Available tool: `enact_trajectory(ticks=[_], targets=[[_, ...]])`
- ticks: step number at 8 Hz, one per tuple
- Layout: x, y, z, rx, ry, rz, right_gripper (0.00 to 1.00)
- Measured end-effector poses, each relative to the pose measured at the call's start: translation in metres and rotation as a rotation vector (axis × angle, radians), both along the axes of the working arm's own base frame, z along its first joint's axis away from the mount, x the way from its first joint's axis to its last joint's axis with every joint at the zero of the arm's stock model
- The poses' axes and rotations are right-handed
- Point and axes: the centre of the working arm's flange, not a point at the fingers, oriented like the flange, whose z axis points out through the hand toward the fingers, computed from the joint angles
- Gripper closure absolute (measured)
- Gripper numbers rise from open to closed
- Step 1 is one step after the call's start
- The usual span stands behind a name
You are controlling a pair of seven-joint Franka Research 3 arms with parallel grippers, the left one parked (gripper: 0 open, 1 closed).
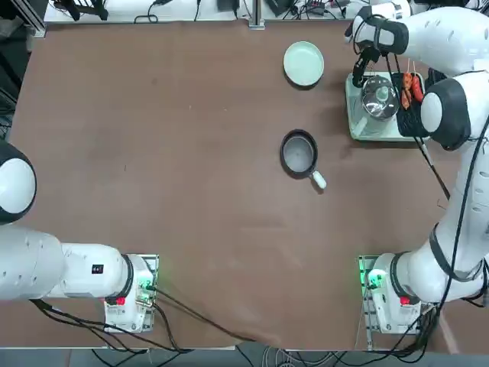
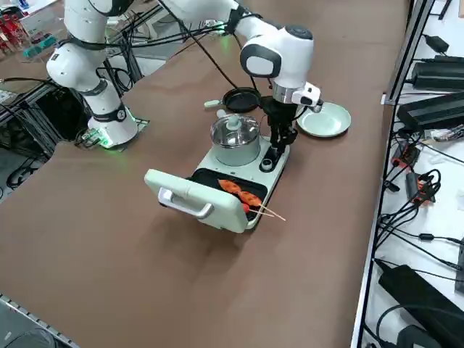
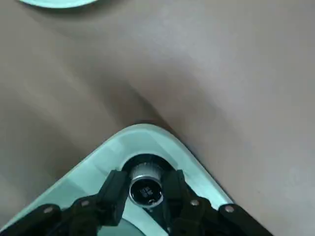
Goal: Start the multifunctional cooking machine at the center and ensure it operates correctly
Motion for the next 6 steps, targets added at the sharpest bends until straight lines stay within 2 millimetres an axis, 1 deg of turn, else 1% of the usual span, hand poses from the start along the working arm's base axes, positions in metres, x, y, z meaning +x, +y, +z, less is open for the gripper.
enact_trajectory(ticks=[1, 2, 3, 4, 5, 6], targets=[[0.000, 0.000, 0.000, 0.000, 0.001, 0.010, 0.57], [0.001, 0.003, -0.001, 0.007, -0.001, 0.010, 0.48], [0.006, 0.005, 0.007, 0.019, -0.021, 0.005, 0.44], [0.021, 0.005, 0.037, 0.033, -0.059, -0.004, 0.26], [0.034, 0.002, 0.079, 0.038, -0.076, -0.033, 0.09], [0.040, -0.007, 0.119, 0.038, -0.080, -0.094, 0.00]])
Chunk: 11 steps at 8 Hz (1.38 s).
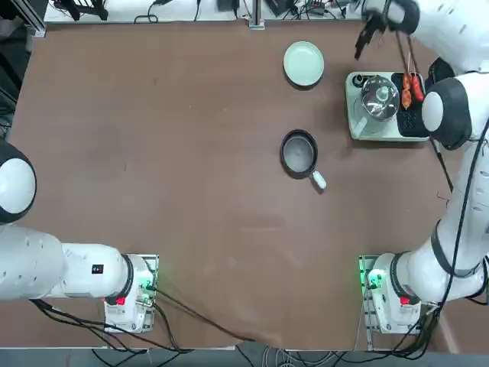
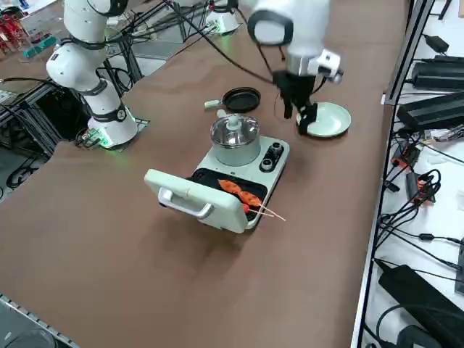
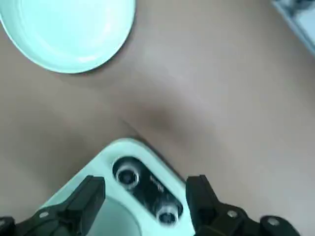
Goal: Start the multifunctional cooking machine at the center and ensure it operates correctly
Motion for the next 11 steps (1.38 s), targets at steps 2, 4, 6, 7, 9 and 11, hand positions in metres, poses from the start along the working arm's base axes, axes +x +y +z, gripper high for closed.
enact_trajectory(ticks=[2, 4, 6, 7, 9, 11], targets=[[0.001, -0.028, 0.056, 0.005, -0.014, -0.153, 0.00], [-0.016, -0.042, 0.111, 0.012, -0.022, -0.360, 0.00], [-0.044, -0.045, 0.163, 0.019, -0.029, -0.572, 0.00], [-0.060, -0.048, 0.183, 0.028, -0.040, -0.651, 0.00], [-0.095, -0.060, 0.215, 0.047, -0.054, -0.736, 0.00], [-0.136, -0.078, 0.230, 0.068, -0.064, -0.776, 0.00]])
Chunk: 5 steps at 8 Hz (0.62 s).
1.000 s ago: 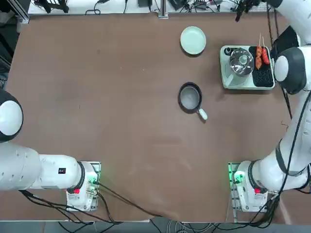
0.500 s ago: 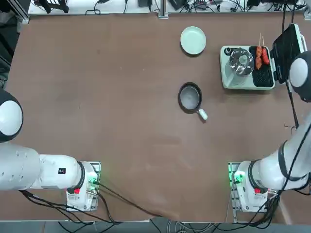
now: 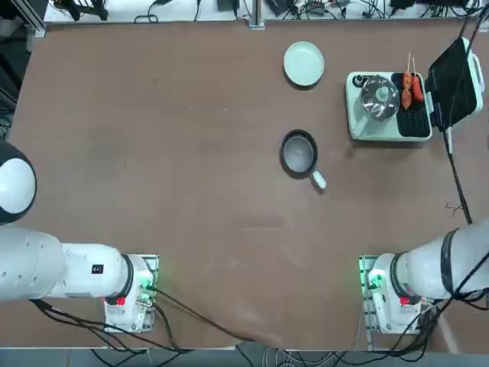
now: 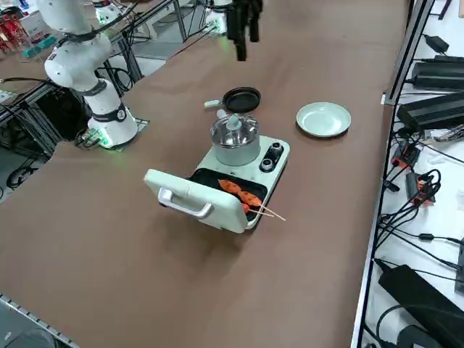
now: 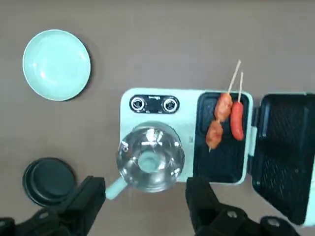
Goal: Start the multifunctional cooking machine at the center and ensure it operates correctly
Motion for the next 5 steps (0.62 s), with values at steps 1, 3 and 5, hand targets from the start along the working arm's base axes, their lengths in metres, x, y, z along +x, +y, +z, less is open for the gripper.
enact_trajectory(ticks=[1, 3, 5], targets=[[-0.022, -0.008, 0.001, 0.009, -0.010, -0.012, 0.00], [-0.055, -0.010, 0.003, 0.022, -0.008, -0.013, 0.00], [-0.065, -0.010, 0.011, 0.021, -0.016, -0.009, 0.00]])
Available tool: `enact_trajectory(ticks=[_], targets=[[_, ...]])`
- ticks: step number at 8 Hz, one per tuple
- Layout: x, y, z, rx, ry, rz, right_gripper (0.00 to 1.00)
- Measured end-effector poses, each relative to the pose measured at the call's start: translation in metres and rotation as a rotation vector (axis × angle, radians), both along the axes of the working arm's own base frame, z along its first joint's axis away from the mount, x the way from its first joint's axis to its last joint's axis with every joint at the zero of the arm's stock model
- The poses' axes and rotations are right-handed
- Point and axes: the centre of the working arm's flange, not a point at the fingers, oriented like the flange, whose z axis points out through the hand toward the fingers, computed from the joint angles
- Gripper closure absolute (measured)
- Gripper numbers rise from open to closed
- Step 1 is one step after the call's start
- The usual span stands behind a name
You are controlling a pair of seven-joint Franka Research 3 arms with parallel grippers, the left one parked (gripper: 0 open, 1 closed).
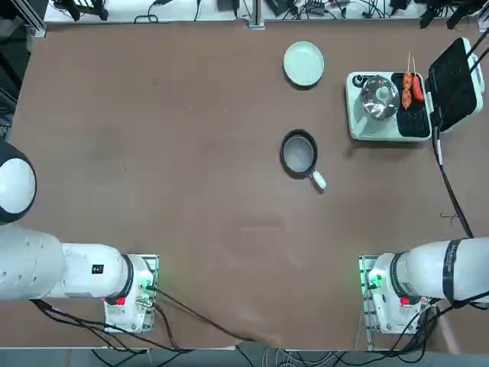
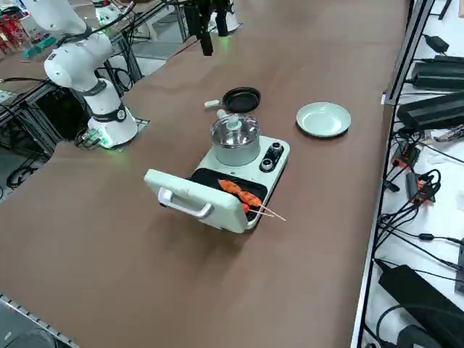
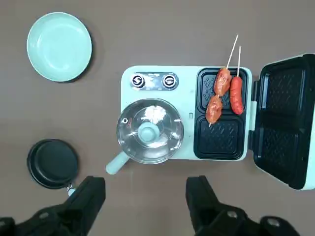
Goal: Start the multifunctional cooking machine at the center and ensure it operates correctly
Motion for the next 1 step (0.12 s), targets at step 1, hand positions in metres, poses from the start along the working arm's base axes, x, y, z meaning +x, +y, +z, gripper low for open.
enact_trajectory(ticks=[1], targets=[[0.0005, -0.0001, 0.0037, -0.001, -0.008, 0.000, 0.00]])
